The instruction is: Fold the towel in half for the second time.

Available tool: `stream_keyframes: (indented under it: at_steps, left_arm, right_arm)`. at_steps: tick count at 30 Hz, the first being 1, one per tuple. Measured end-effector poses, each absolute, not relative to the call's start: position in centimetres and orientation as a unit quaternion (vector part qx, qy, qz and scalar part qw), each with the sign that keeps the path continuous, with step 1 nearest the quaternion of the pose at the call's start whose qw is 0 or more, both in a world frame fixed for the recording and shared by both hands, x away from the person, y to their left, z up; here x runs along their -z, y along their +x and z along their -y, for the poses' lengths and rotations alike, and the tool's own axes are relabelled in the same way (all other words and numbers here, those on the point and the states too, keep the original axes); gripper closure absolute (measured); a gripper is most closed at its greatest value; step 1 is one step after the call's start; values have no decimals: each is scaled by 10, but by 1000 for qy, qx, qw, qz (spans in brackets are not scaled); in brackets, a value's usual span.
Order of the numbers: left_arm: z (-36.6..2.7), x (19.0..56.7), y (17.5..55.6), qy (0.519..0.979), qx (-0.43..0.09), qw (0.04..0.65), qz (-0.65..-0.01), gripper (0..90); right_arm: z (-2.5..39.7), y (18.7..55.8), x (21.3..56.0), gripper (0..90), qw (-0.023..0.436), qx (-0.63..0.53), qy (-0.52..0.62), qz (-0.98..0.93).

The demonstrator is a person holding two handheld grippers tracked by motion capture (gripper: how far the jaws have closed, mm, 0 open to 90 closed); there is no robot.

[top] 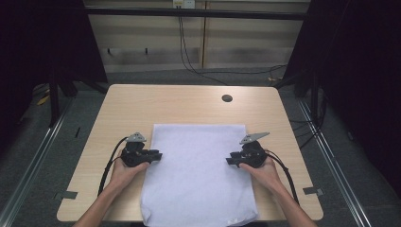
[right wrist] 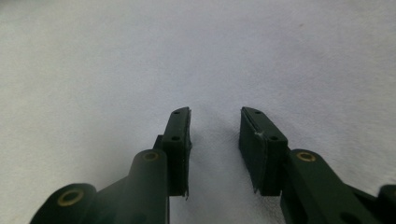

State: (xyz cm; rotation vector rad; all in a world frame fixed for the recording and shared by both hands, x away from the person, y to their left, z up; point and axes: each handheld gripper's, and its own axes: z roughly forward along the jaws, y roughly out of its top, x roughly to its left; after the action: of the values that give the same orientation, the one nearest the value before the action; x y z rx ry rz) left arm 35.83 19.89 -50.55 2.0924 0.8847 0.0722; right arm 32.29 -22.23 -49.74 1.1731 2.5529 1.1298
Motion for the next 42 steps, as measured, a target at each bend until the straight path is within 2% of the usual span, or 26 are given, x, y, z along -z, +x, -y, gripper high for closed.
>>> stream_keyframes:
  at_steps: [7, 12, 16, 18, 20, 22, 25, 27, 29, 30, 31, 34, 36, 42]
  left_arm:
    - [-200, 503, 336, 842, -21, 414, -346, 738]
    - [-196, 498, 295, 864, -12, 391, -317, 746]
    - [-198, 495, 279, 867, 7, 386, -315, 745]
    - [-201, 495, 269, 869, 17, 386, -308, 734]
    - [-200, 495, 270, 869, 24, 390, -303, 691]
    - [-199, 492, 276, 865, 20, 400, -302, 665]
    - [-201, 484, 298, 850, 6, 423, -314, 656]
    - [-201, 480, 312, 853, -29, 415, -315, 654]
    - [-203, 479, 324, 853, -43, 408, -322, 657]
    - [-206, 481, 337, 843, -32, 417, -338, 667]
    - [-208, 484, 350, 839, -35, 415, -350, 670]
    - [-212, 490, 368, 831, -31, 421, -364, 669]
    - [-213, 493, 374, 828, -21, 422, -369, 658]
    - [-208, 497, 381, 835, -41, 410, -365, 586]
  right_arm:
    - [225, 303, 497, 645, 55, -367, 381, -847]
    - [228, 265, 492, 649, 46, -350, 370, -859]
    - [226, 238, 488, 649, 24, -337, 364, -868]
    - [227, 229, 488, 654, 7, -340, 365, -867]
    - [228, 225, 487, 666, 16, -339, 362, -868]
    - [233, 230, 484, 611, 49, -353, 375, -856]
    - [250, 257, 476, 629, 77, -384, 391, -833]
    - [264, 279, 470, 681, 111, -396, 391, -824]
    - [268, 286, 468, 674, 122, -399, 390, -821]
    - [274, 297, 466, 657, 129, -401, 396, -816]
    - [280, 315, 466, 679, 116, -404, 410, -809]
    - [283, 333, 471, 664, 108, -396, 422, -808]
    - [285, 339, 476, 687, 107, -405, 427, -801]
    - [287, 349, 488, 602, 89, -395, 436, -804]
